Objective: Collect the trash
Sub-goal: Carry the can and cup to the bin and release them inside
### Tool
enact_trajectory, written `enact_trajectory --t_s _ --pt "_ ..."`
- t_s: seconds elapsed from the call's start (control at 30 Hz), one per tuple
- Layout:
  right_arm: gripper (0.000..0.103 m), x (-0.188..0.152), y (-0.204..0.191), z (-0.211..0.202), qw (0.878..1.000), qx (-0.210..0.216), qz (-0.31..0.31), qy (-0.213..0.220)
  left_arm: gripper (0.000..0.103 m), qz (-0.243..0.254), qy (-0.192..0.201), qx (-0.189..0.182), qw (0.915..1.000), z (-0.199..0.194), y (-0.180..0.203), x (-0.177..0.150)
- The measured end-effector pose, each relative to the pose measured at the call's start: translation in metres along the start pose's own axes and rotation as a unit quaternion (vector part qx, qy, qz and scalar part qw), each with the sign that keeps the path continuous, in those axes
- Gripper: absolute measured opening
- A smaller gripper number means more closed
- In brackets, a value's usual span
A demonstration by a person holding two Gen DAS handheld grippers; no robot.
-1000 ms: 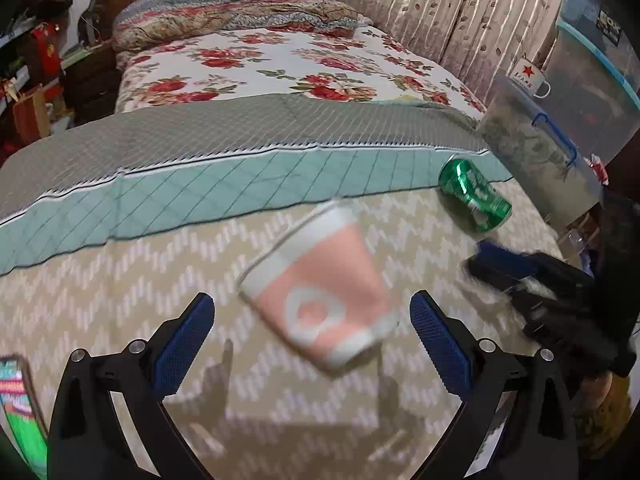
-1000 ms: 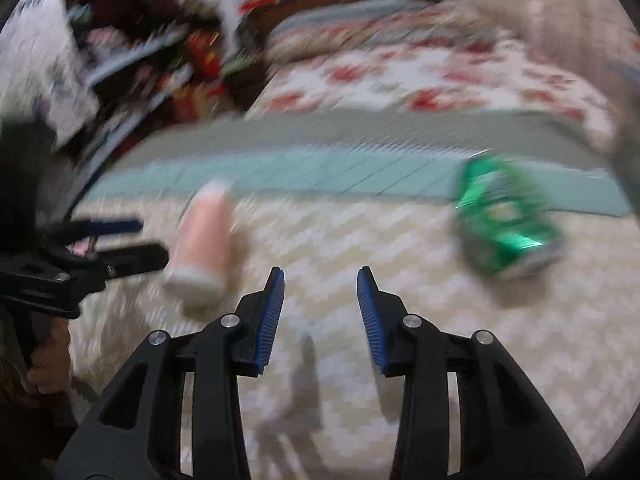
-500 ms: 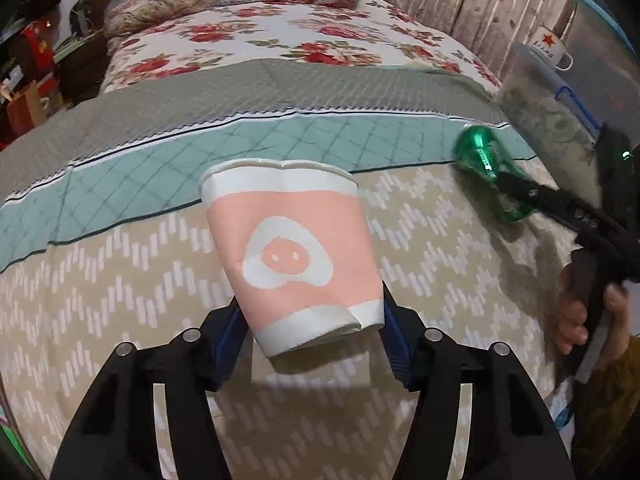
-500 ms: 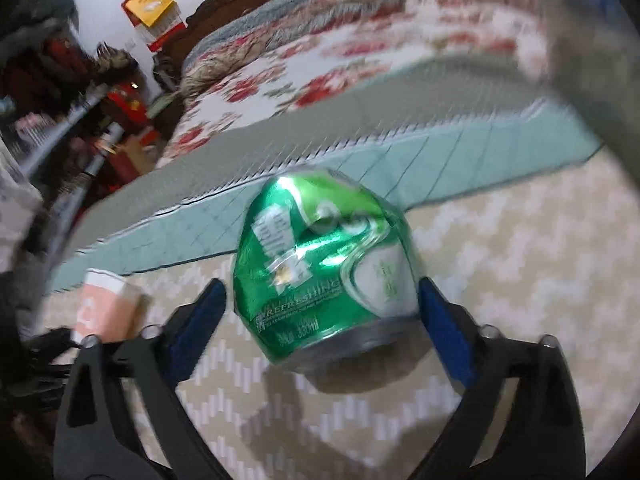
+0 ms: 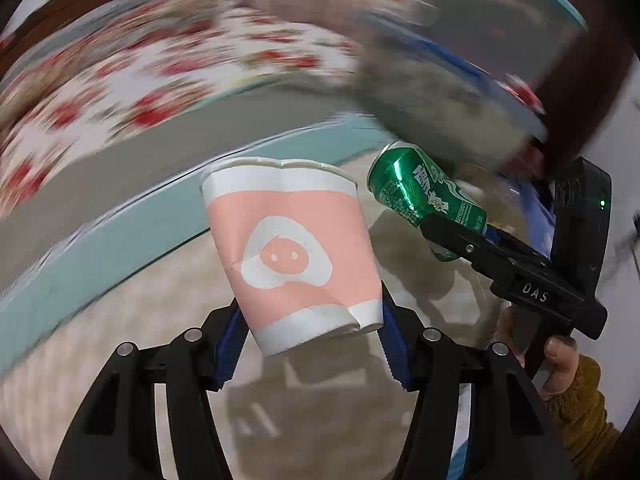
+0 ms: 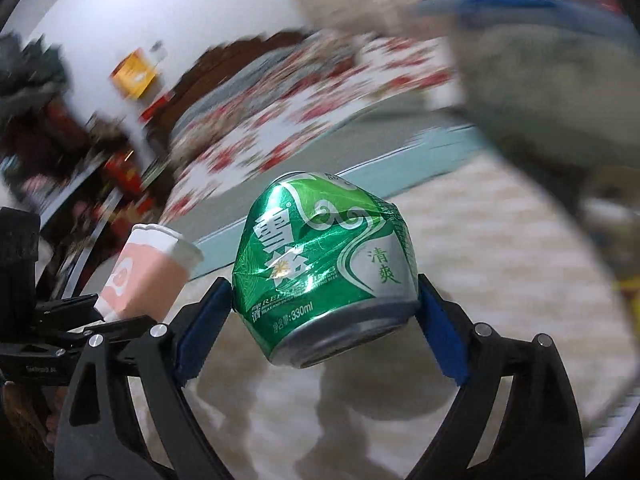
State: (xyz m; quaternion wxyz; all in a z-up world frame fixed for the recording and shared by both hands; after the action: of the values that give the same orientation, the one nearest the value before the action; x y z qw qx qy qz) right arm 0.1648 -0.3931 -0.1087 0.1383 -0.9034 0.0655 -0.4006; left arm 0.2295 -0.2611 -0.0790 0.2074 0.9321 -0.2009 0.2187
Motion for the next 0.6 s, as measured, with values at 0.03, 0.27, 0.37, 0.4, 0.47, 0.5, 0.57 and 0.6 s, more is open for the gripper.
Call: enact_trajectory --t_s 0.03,0.27,0.37,0.4,0.47,0.5,0.57,0.6 --pt "0.089 -0.001 0.029 -0.020 0.999 -0.022 0.023 0.014 0.056 0.022 -0.005 -0.013 0.9997 0.011 0.027 0.006" --pt "0.089 -0.019 0.195 -0.137 0.976 -0.143 0.151 0.071 0.056 0.117 -0.055 -0.111 0.9854 0.091 0.201 0.029" --pt "0.089 -0.022 0.247 -0.166 0.962 -0.227 0.146 0.049 0.056 0.140 -0.084 -0.101 0.9814 0.131 0.241 0.028" --pt "0.089 -0.021 0.254 -0.169 0.959 -0.246 0.134 0.039 0.057 0.153 -0.096 -0.084 0.9800 0.147 0.252 0.026" --pt "0.089 -0.018 0.267 -0.171 0.949 -0.309 0.066 -0.008 0.057 0.179 -0.112 -0.053 0.9761 0.169 0.261 0.024" --pt "0.089 -0.018 0.270 -0.170 0.945 -0.323 0.040 -0.026 0.058 0.192 -0.121 -0.037 0.9731 0.178 0.264 0.022" --pt "0.089 -0.016 0.267 -0.153 0.932 -0.350 -0.041 -0.086 0.058 0.223 -0.133 -0.009 0.9656 0.195 0.273 0.019" --pt "0.089 -0.017 0.266 -0.146 0.929 -0.351 -0.060 -0.104 0.064 0.236 -0.139 -0.001 0.9618 0.201 0.277 0.017"
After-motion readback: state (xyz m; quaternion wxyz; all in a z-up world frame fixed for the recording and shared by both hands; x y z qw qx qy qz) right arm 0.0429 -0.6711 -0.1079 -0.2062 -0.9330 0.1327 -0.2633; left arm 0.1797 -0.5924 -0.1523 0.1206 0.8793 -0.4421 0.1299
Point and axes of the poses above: each gripper's, at about its wrist camera, not at the fingertips, and z roughly the way its jaws point, y to its right, x to its top, the point moved 6 cm from there along z, roughly the way its jaws point, and after that the axes turned 11 degrees about -z, right-handed, at the moved point
